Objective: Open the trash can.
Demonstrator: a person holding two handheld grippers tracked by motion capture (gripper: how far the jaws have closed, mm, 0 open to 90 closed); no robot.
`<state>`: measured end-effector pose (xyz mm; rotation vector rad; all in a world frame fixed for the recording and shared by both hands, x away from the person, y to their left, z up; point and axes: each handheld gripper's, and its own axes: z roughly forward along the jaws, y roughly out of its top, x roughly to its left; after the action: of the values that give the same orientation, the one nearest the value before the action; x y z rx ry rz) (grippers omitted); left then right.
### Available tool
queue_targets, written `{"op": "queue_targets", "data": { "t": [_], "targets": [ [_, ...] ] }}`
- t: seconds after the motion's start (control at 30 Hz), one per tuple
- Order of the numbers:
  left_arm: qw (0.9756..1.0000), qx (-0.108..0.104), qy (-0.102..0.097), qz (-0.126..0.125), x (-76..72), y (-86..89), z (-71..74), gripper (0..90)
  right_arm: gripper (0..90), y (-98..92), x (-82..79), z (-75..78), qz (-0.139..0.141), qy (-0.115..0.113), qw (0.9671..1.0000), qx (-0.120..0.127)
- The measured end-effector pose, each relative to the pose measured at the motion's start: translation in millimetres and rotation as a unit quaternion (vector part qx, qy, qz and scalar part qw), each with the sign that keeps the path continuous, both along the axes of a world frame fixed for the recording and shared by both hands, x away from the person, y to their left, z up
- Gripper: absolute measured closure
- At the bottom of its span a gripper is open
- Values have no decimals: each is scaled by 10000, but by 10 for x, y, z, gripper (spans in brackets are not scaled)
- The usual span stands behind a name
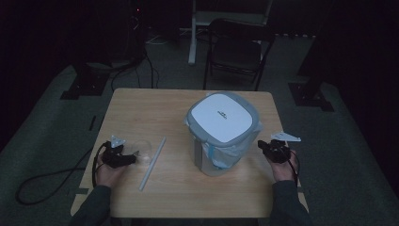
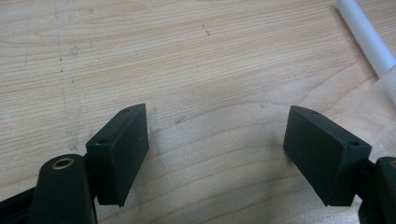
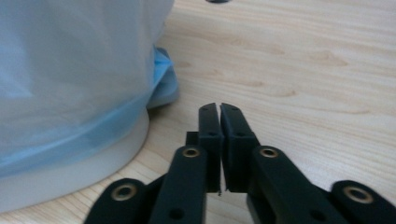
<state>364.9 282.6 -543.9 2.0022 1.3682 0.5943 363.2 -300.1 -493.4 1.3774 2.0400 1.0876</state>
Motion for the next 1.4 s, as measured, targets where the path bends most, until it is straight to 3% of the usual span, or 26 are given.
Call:
{"op": "queue_targets", "data": {
  "t": [0.57, 1.4],
  "targets": [
    [10000, 1, -1, 10, -2, -2, 0, 232, 900, 152, -23, 487, 16, -506, 9982, -318],
    [10000, -3, -10, 10, -1, -2, -2, 232, 899, 157, 4, 1049, 28, -880, 9956, -335]
  ]
}}
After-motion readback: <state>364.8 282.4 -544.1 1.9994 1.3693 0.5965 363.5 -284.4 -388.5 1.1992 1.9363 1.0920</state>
